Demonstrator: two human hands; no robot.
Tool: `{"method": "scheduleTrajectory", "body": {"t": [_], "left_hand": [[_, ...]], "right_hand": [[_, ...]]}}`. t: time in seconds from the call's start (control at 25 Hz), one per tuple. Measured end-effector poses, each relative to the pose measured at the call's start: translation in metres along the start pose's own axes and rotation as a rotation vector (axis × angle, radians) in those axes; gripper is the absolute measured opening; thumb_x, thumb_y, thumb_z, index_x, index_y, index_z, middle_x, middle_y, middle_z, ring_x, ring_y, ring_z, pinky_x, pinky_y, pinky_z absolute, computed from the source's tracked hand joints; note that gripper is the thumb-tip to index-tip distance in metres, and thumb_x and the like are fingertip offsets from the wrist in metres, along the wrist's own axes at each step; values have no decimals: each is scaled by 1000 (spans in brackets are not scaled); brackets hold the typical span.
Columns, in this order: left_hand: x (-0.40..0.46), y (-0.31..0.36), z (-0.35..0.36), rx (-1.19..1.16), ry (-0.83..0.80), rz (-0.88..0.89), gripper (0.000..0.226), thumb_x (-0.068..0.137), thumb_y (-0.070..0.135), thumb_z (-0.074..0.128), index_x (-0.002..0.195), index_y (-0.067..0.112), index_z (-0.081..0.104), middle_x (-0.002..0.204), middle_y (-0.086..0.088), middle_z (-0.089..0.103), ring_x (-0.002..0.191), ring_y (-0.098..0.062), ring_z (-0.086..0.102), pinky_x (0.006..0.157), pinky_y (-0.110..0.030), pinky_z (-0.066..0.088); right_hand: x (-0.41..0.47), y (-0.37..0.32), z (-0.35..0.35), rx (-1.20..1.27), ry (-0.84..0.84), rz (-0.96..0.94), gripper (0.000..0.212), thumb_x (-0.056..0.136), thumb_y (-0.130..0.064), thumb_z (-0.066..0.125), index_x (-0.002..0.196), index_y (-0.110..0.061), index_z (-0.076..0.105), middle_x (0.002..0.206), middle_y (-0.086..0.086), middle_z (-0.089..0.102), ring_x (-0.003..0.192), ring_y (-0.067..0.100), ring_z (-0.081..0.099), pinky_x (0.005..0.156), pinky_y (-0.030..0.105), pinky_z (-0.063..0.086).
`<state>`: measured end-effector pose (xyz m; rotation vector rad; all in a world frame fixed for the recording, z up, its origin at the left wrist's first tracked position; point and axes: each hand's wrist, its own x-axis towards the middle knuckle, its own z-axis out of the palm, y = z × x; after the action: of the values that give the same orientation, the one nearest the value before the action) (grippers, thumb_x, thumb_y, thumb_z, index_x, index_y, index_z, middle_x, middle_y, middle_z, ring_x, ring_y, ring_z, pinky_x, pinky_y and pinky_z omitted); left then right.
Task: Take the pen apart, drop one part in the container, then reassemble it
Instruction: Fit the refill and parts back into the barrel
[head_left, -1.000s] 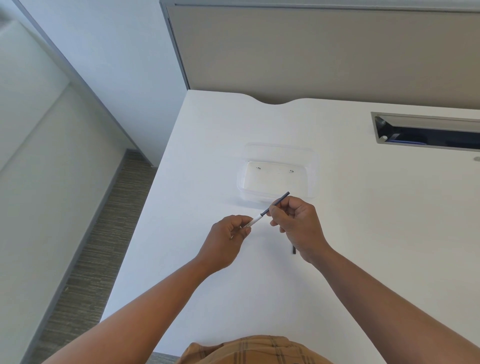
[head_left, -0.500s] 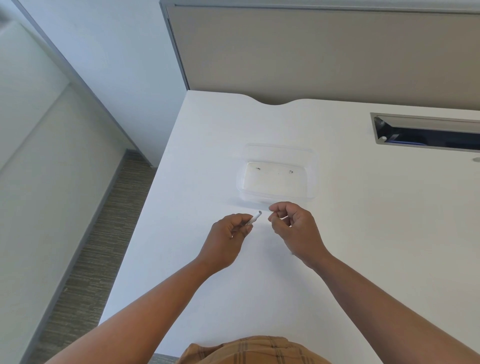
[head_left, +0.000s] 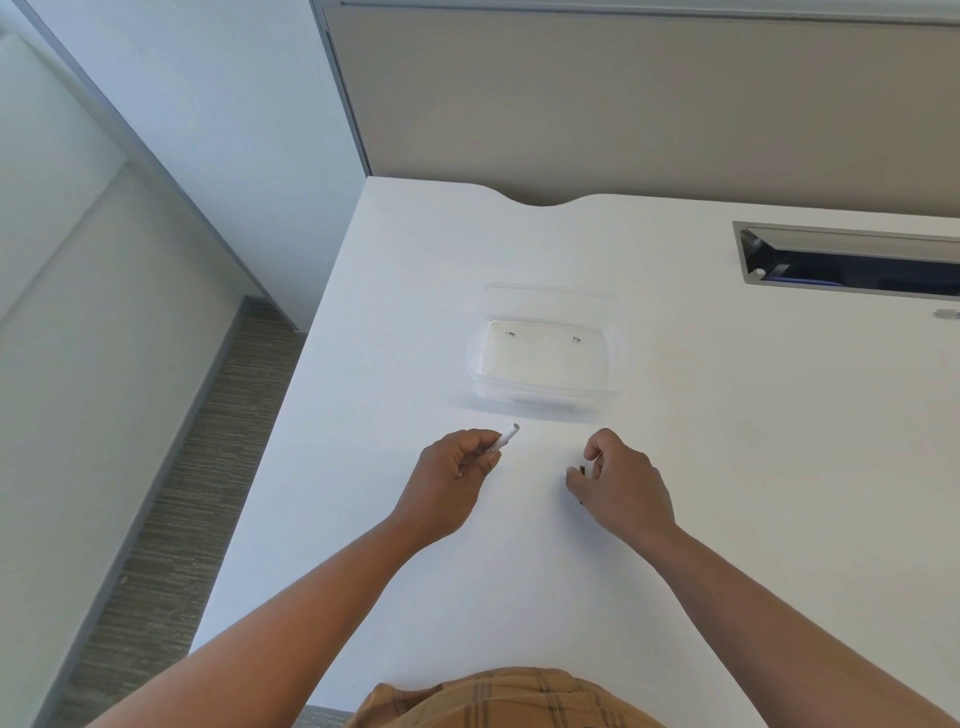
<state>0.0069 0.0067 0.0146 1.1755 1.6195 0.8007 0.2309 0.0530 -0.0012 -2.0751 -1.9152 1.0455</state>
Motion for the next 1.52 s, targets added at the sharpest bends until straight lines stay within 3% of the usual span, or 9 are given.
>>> {"method": "scheduleTrajectory", "body": {"t": [0.2,0.4,0.68,0.8,0.96,1.12,1.32,1.52], "left_hand": [[2,0,3,6,3,-1,15,99,21,62,109,24,72,100,8,72,90,-4,64,72,-6,44],[3,2,5,4,0,-7,15,99,21,62,109,25,72,99,9,72,92,-6,64,72,-6,44],[4,3,2,15,2,20,16,99,20,61,110,23,72,99,7,72,91,-7,64,72,-7,44],[5,2,0,29,8,29,16,99,21,61,110,25,72,101,9,72,94,-7,64,74,-9,46],[6,2,-1,72,17,48,19,100,21,59,111,30,71,98,10,69,90,-5,61,76,-12,45],[6,3,-2,136,27,112,24,102,16,54,116,28,70,101,7,66,95,-3,57,78,-7,41],[8,3,-4,204,31,181,27,102,14,52,120,27,69,95,5,62,90,-4,54,75,-9,38],[9,6,-5,222,14,205,30,103,14,51,122,28,70,89,10,56,88,-4,53,74,-12,38]], "right_hand": [[-2,4,-3,-174,-89,102,32,81,-49,66,90,-21,51,80,-5,63,74,22,60,58,31,41],[0,6,1,-207,-159,73,26,83,-40,61,83,-13,61,79,1,69,77,26,67,64,34,49],[4,6,-2,-105,-204,22,17,84,-32,61,76,-18,61,78,0,69,73,24,66,63,34,50],[3,-3,-13,55,-171,-32,16,84,-30,65,76,-17,63,75,2,72,70,25,69,64,38,56],[-2,-19,-30,259,-101,-127,8,87,-23,69,79,-21,66,71,2,74,67,23,70,58,31,53],[-3,-30,-41,391,-62,-224,8,90,-18,70,87,-26,73,75,-4,71,66,14,61,66,27,52],[-2,-33,-45,427,-52,-307,10,95,-17,68,95,-23,75,70,-27,65,67,0,57,67,13,47],[-2,-35,-44,383,-65,-336,11,96,-18,66,97,-24,76,74,-28,68,70,-2,59,66,9,44]]}}
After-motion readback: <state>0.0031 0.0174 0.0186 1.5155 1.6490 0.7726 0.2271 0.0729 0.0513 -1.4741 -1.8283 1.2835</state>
